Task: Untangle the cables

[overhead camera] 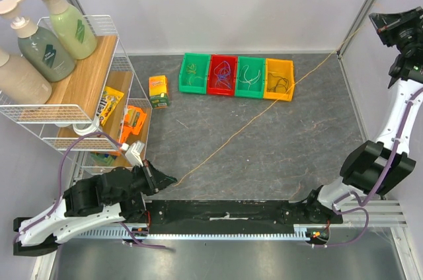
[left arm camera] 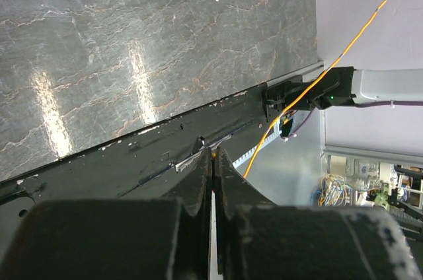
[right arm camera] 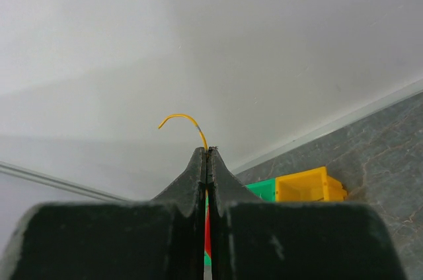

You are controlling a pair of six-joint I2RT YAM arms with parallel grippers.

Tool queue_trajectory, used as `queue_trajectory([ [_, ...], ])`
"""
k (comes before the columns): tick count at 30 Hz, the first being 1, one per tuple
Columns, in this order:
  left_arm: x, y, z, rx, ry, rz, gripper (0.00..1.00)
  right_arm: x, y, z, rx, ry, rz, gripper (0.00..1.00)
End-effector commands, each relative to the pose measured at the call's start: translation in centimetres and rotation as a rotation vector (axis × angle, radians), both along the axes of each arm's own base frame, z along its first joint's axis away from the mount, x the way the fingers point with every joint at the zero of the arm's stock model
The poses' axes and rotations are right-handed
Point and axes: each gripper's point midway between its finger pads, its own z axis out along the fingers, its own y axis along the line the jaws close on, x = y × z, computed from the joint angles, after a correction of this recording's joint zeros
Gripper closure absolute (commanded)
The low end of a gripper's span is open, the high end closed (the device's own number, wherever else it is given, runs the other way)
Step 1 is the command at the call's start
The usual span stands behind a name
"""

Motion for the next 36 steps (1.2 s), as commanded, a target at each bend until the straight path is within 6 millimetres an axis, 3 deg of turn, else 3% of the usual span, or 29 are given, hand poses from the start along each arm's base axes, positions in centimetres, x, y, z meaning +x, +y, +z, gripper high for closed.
queue_trajectory([
  [1,0.6,0.7,1.1,-0.033,-0.006,0.058,0.98,0.6,0.0,1.9,0.005,-0.073,0.039,1.00],
  [3,0.6,0.7,1.3,-0.031,-0.008,0.056,0.98,0.4,0.2,1.8,-0.022,-0.067,0.036,1.00],
  [5,0.6,0.4,1.8,-0.041,-0.021,0.047,0.98,0.1,1.7,1.6,-0.081,-0.047,0.056,1.00],
  [9,0.9,-1.0,2.8,-0.065,-0.045,0.020,0.98,-0.9,9.9,-0.7,-0.206,0.027,0.179,1.00],
  [17,2.0,-5.3,4.5,-0.219,-0.042,0.013,0.89,-6.6,28.0,-11.2,-0.386,0.126,0.551,1.00],
  [18,2.3,-5.8,4.8,-0.255,-0.049,0.019,0.86,-7.3,29.8,-12.5,-0.420,0.138,0.604,1.00],
  [20,2.8,-6.8,5.5,-0.309,-0.061,0.028,0.71,-8.5,32.9,-14.4,-0.467,0.167,0.692,1.00],
  [24,2.7,-8.0,6.1,-0.275,-0.067,-0.017,0.48,-10.6,36.4,-15.2,-0.544,0.162,0.768,1.00],
  [27,1.9,-8.5,6.4,-0.225,-0.067,-0.078,0.45,-12.5,38.0,-14.7,-0.588,0.137,0.796,1.00],
  [29,1.3,-8.5,6.3,-0.215,-0.059,-0.111,0.45,-14.1,39.5,-15.3,-0.616,0.134,0.840,1.00],
  [33,0.5,-8.1,6.8,-0.270,-0.060,-0.139,0.45,-16.9,41.6,-19.8,-0.687,0.196,0.905,1.00],
  [36,0.0,-7.6,6.7,-0.304,-0.063,-0.152,0.46,-17.1,41.3,-23.4,-0.728,0.271,0.873,1.00],
])
